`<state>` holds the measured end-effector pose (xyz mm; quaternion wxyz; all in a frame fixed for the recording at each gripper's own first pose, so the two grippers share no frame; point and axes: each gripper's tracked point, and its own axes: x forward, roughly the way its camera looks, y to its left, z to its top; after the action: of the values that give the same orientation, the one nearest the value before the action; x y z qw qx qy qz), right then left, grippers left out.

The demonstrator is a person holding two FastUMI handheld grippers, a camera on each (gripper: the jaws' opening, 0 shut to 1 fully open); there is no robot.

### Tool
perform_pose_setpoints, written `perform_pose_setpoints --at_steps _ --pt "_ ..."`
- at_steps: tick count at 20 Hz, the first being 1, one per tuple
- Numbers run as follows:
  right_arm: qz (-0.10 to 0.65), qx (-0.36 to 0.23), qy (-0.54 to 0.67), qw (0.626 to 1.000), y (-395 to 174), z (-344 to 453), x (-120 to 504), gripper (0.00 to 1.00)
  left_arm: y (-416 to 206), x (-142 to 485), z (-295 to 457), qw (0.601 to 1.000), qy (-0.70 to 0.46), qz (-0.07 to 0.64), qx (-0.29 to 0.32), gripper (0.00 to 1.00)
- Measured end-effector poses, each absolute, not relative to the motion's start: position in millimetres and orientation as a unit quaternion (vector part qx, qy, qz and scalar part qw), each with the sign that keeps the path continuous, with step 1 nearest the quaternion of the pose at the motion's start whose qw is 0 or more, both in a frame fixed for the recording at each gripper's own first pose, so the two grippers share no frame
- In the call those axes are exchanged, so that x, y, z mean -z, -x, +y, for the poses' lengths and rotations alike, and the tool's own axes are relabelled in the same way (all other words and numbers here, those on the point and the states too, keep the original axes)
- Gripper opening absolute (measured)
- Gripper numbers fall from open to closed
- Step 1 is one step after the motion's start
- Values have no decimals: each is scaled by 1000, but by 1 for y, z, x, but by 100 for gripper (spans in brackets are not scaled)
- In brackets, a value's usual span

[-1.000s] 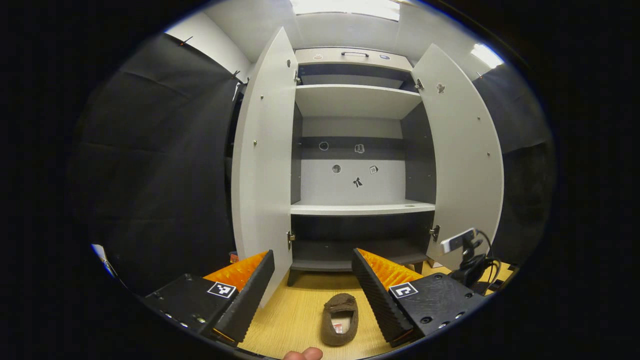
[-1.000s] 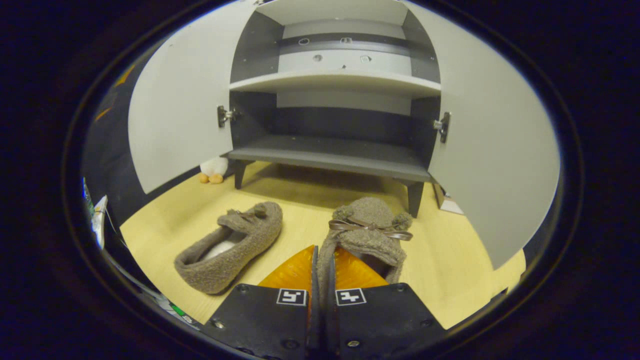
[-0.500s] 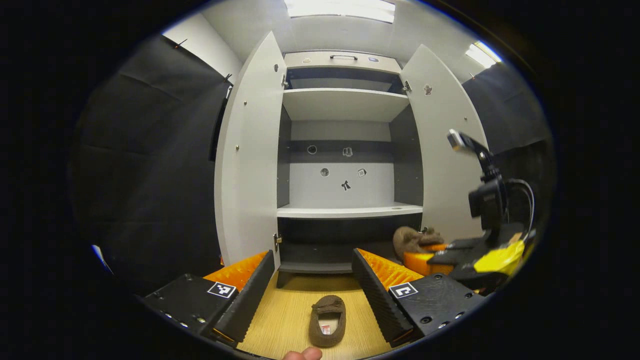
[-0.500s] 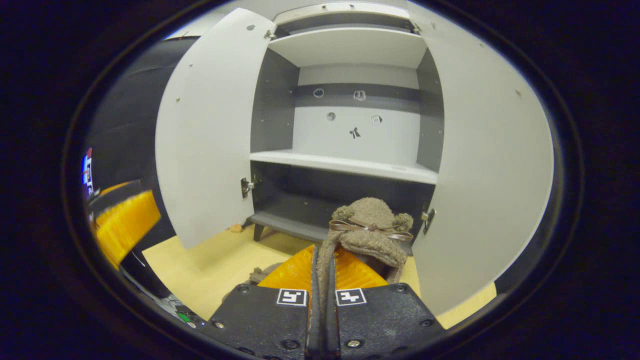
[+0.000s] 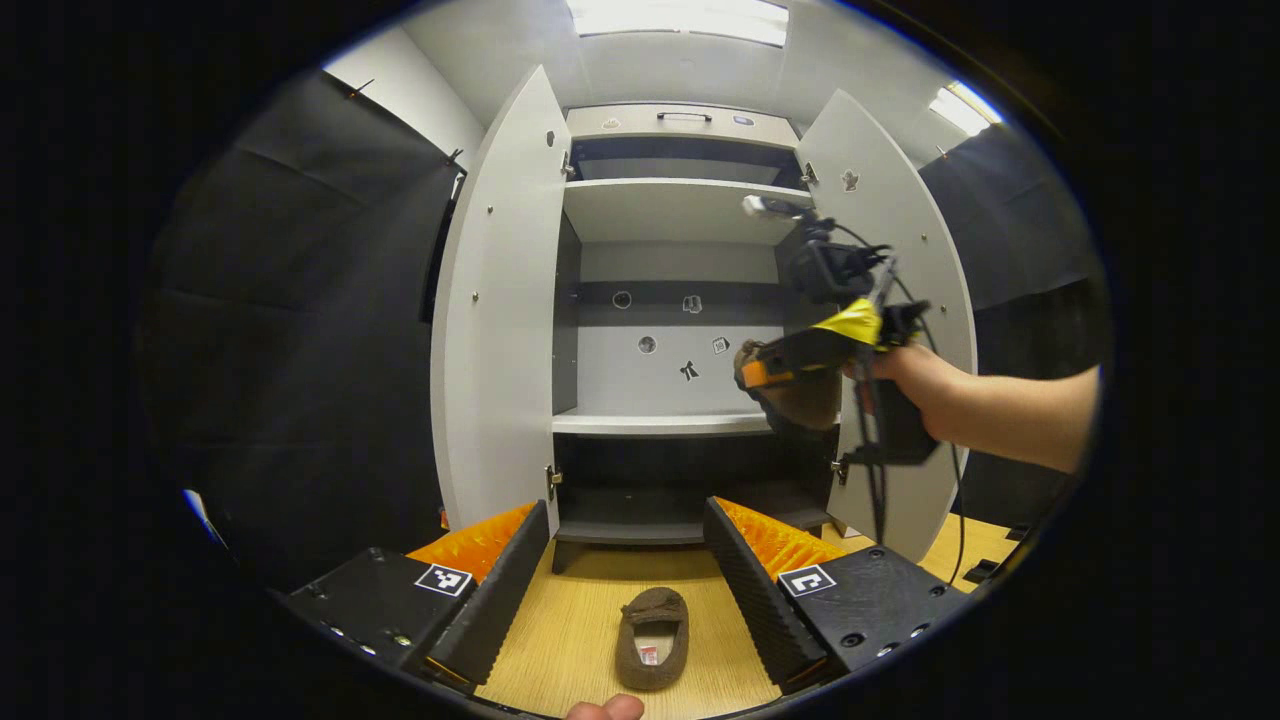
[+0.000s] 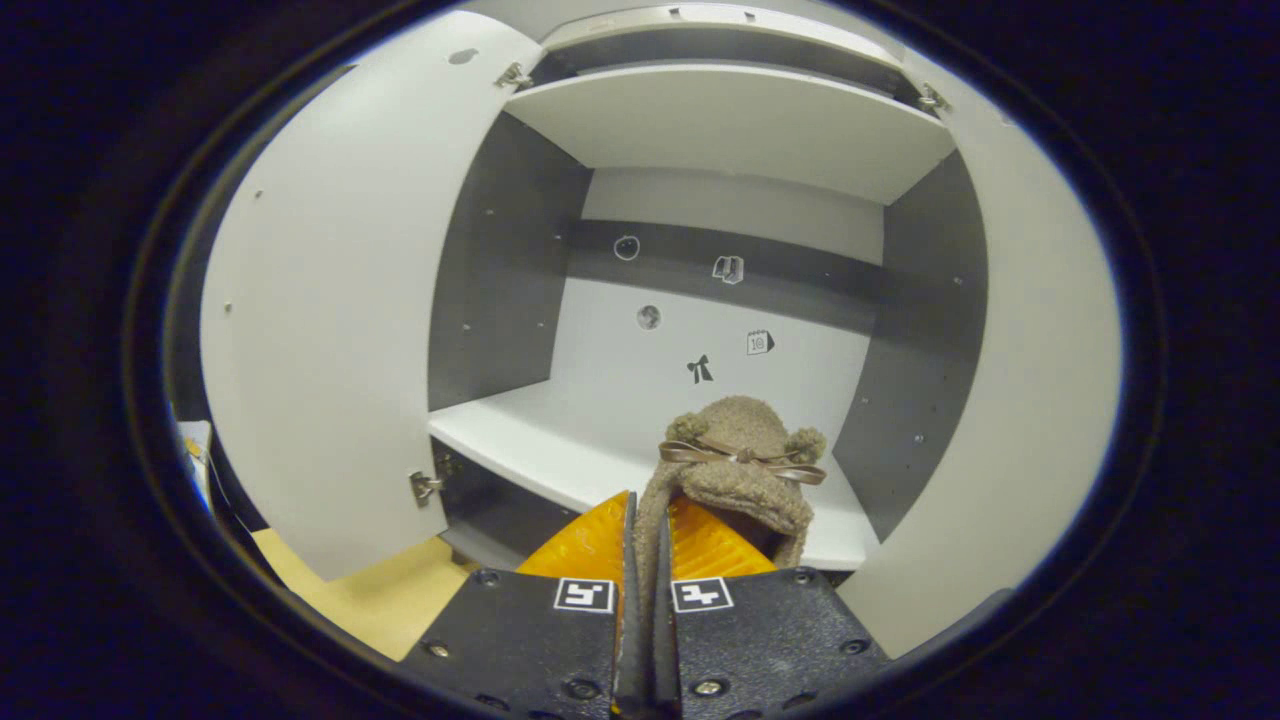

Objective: Grab one shoe with the right hand and put it into the shoe cabinet, grab the other shoe with the left hand and put it into the shoe cabinet; then close the right door with the right hand and the left door with the left hand.

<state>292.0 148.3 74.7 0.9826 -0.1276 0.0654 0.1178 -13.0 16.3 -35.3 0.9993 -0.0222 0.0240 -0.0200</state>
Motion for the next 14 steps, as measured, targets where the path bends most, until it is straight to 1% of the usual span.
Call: perform_pose_setpoints --at_steps 2,5,8,12,14 --pt "76 -97 153 981 -331 144 -81 8 13 35 17 999 25 25 20 95" --pt "129 -86 153 976 -373 145 -69 8 13 35 23 999 25 25 13 95" --pt "182 -78 141 970 -402 144 -54 8 11 37 30 999 27 28 7 95" --pt "215 -68 157 962 -414 150 -42 8 7 41 39 999 25 33 -3 95" --pt "219 -54 168 960 -417 148 -43 10 5 42 39 999 27 36 -2 95"
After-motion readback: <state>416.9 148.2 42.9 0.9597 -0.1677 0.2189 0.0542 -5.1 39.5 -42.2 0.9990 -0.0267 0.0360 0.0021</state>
